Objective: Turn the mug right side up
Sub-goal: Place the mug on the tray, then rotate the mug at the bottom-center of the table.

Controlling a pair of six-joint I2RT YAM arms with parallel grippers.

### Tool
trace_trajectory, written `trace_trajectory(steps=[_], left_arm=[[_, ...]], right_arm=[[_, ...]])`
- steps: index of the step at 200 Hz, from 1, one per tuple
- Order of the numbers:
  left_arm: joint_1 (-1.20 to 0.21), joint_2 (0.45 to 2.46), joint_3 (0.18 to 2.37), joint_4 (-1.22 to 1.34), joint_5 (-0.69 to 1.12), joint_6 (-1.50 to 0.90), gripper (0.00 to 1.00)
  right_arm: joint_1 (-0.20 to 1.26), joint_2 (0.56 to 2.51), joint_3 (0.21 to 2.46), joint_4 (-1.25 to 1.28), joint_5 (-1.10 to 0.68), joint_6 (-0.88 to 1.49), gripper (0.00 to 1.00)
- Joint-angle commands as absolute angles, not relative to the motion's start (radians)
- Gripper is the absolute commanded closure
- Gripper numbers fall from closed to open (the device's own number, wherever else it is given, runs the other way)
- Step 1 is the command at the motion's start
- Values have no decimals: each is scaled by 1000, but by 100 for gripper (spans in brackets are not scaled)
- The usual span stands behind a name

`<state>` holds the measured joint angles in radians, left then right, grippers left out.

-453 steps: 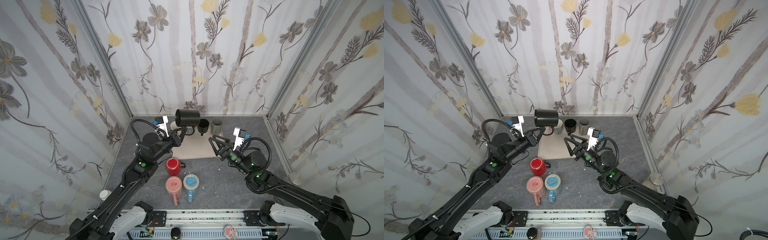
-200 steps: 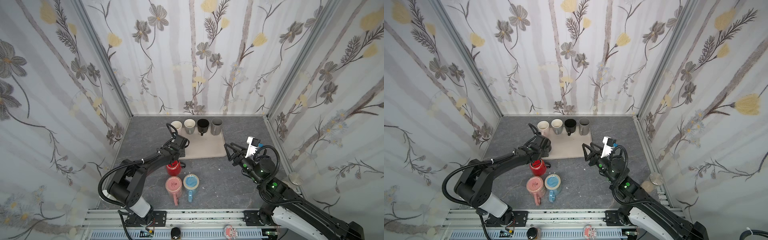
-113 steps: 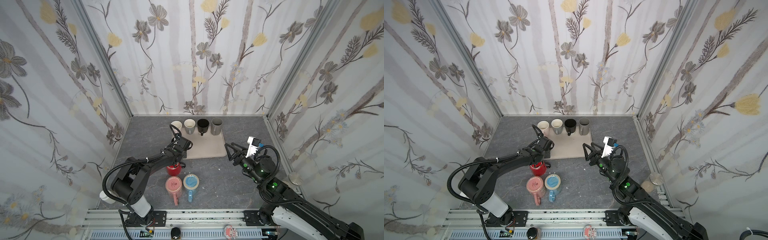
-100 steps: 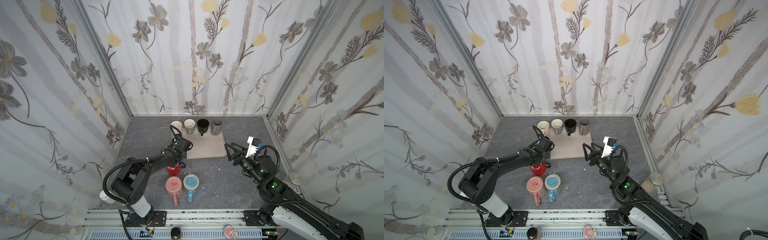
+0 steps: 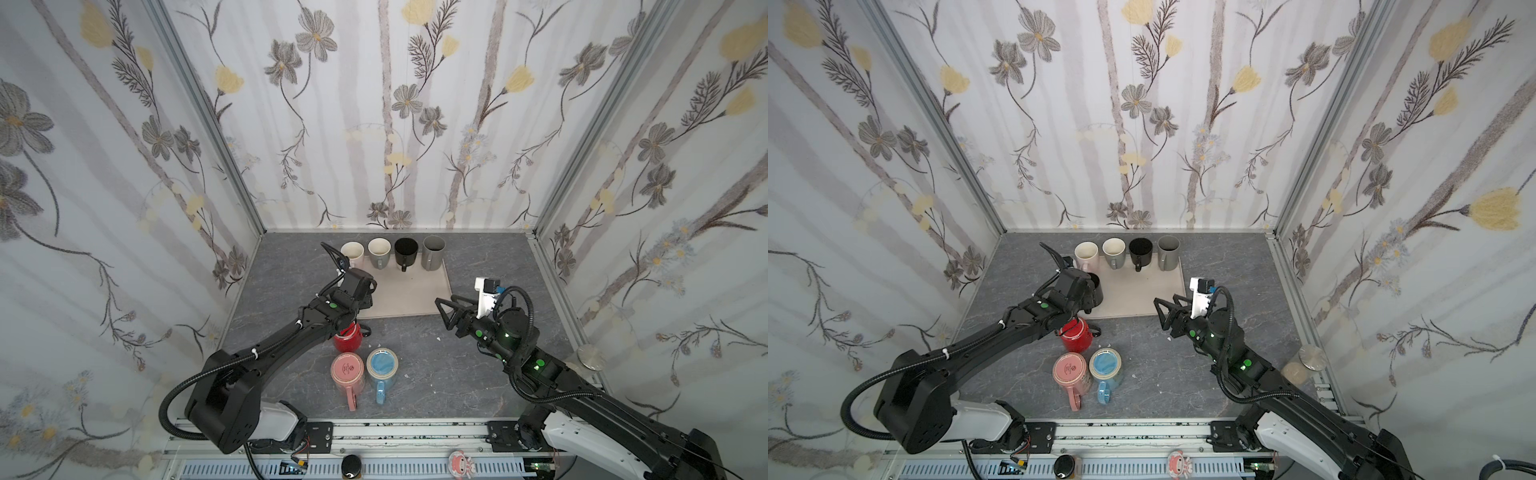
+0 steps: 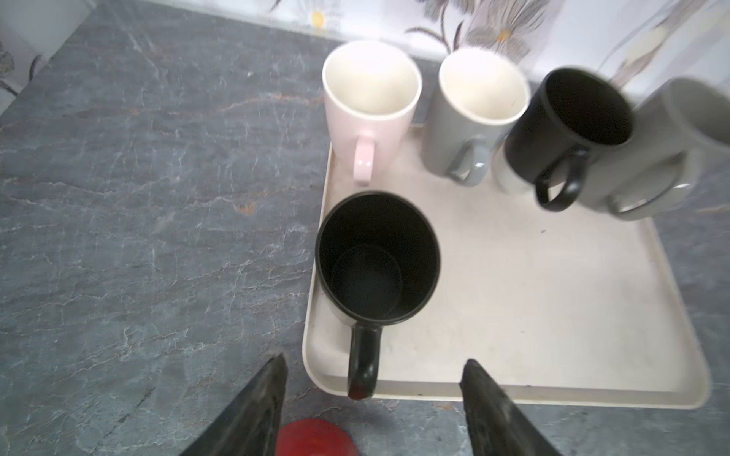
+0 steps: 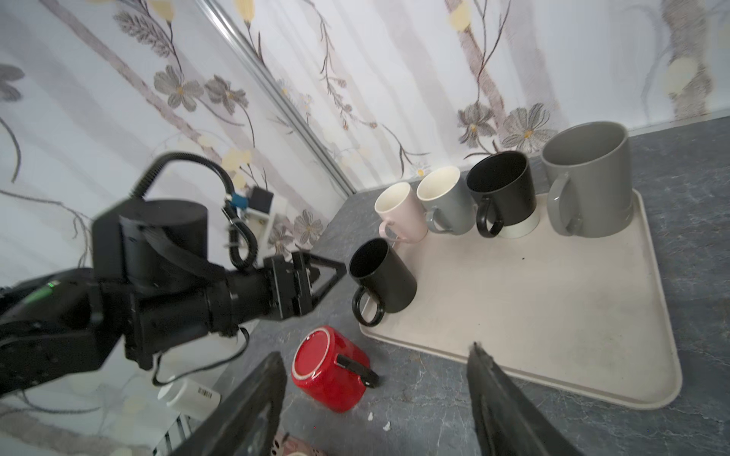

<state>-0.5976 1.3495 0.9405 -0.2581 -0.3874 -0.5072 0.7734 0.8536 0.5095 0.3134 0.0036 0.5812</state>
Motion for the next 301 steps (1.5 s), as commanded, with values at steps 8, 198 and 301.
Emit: trace_trajectory(steps=[8, 198, 301], left_arm=[[-595, 1263, 950, -246, -369, -540, 10], [-537, 911, 818, -249, -431, -544, 0], [-520, 947, 805, -199, -368, -556, 0]], right_arm=[[896, 968, 586, 227, -31, 414, 26], [1480, 1552, 973, -235, 606, 339, 0], [1348, 1263, 711, -216, 475, 406, 11]])
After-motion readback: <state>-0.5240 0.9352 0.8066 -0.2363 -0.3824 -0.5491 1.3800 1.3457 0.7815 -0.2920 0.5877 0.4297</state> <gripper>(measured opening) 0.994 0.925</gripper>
